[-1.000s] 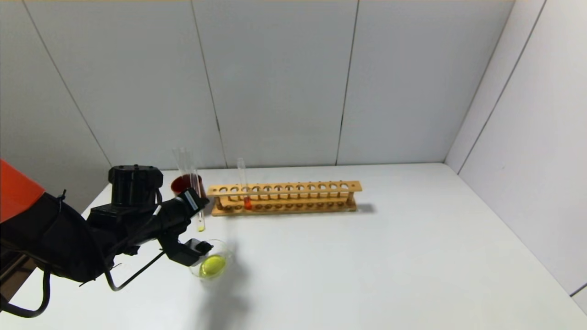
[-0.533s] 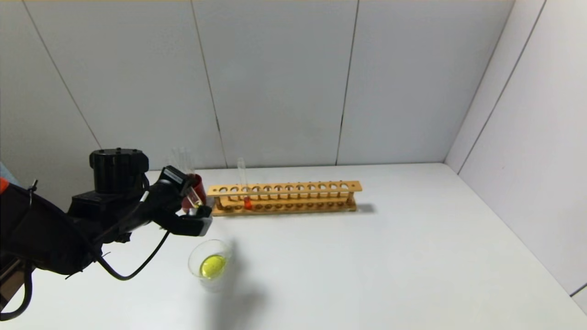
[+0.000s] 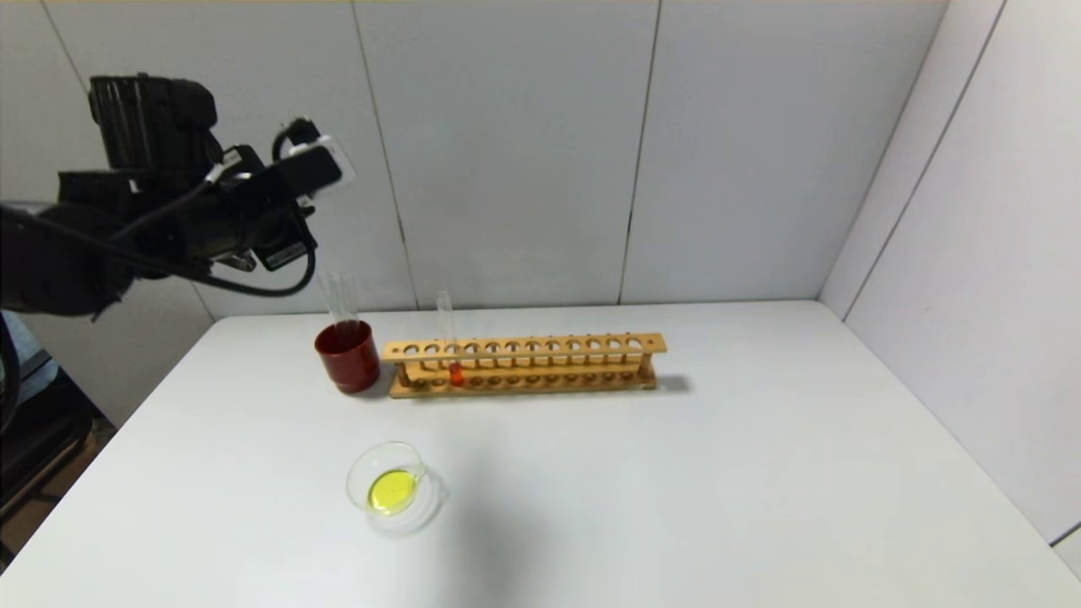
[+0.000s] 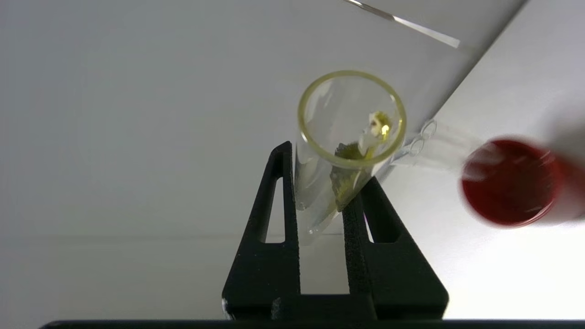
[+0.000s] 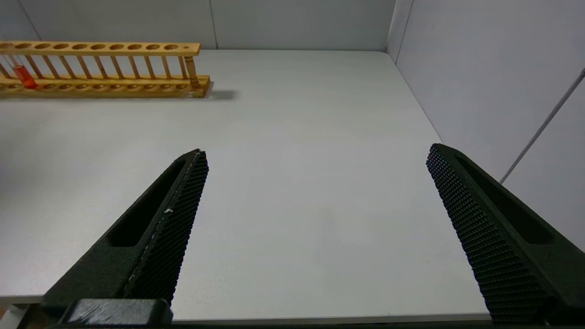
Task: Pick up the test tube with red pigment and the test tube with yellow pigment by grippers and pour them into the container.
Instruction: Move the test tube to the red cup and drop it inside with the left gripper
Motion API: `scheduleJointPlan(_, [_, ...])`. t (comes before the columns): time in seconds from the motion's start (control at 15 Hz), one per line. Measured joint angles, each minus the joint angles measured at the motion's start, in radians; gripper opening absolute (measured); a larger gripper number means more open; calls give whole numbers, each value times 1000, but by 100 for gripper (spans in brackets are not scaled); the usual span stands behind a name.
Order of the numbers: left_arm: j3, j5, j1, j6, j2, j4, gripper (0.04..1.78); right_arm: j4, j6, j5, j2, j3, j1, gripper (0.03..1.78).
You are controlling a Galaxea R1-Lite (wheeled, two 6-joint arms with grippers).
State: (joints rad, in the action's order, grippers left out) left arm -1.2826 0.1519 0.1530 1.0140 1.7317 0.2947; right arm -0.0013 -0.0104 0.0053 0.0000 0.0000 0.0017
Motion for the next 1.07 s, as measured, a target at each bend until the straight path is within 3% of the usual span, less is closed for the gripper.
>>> scheduleJointPlan(0.2, [-163, -117, -43, -417, -26, -338, 32, 0, 0, 0, 0, 0, -1, 175])
scheduleJointPlan(0.33, [-181, -205, -77, -633, -47, -425, 32, 0, 0, 0, 0, 0, -1, 175])
scheduleJointPlan(0.53, [-108, -224, -89, -811, -78, -401, 32, 0, 0, 0, 0, 0, 0, 175])
scheduleJointPlan(0.8, [-16, -236, -118, -887, -81, -260, 32, 0, 0, 0, 0, 0, -1, 175])
scheduleJointPlan(1.07, [56, -241, -141, -1054, -40, -140, 32, 0, 0, 0, 0, 0, 0, 175])
